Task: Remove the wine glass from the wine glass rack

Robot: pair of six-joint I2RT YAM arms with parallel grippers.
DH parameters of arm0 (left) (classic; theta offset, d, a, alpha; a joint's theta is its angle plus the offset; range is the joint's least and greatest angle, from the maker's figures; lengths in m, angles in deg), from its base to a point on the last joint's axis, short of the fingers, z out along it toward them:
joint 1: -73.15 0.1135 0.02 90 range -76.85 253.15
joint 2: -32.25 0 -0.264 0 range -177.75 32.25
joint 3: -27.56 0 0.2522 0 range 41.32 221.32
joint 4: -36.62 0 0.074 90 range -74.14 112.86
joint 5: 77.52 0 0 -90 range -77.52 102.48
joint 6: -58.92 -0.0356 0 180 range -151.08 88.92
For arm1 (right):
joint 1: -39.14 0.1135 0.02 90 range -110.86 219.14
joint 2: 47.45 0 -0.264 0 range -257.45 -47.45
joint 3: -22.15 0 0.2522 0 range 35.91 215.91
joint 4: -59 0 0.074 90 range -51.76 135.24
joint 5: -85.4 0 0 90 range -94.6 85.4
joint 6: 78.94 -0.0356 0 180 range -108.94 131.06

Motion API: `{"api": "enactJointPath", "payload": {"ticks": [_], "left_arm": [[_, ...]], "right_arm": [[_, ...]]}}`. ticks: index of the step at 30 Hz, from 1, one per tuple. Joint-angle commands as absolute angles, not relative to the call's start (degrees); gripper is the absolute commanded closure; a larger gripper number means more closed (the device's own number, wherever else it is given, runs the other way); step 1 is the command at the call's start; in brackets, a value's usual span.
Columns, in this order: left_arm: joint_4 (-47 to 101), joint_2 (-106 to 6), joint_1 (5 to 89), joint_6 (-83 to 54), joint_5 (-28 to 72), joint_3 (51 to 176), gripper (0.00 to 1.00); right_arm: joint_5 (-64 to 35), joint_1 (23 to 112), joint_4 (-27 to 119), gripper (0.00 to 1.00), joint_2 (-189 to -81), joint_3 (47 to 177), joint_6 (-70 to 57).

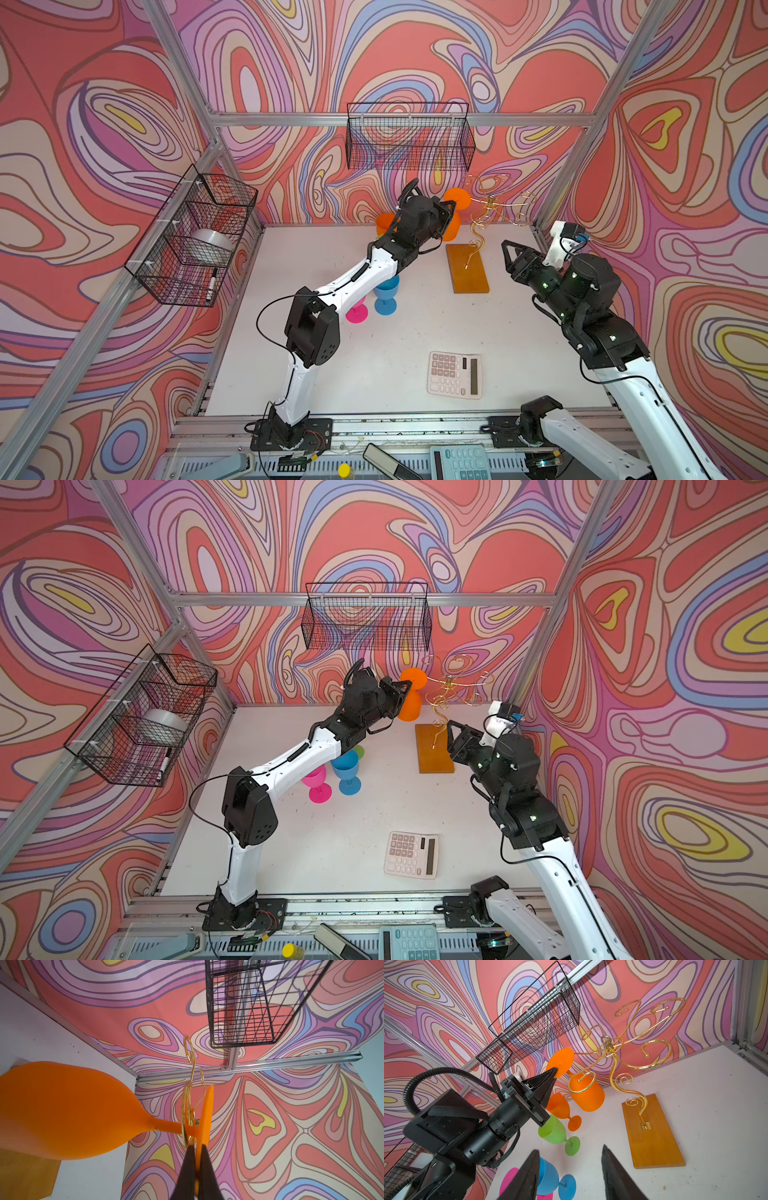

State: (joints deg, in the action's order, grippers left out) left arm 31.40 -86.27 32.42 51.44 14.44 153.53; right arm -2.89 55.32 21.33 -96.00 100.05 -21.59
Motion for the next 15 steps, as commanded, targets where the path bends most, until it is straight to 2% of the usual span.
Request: {"api": "enactJointPath", "payload": {"ticks": [1, 15], "left_arm": [[32.91, -83.07, 33.20, 50.41, 14.77, 152.69, 1.00], [31.22, -85.81, 35.01, 49.32, 13.63, 157.52, 1.00]], "right_arm": [[-2.85, 55.13, 22.21, 0.49, -96.23, 99.63, -21.05], [-2.67, 55.15, 22.03, 0.49, -96.65, 100.09, -20.71]]}}
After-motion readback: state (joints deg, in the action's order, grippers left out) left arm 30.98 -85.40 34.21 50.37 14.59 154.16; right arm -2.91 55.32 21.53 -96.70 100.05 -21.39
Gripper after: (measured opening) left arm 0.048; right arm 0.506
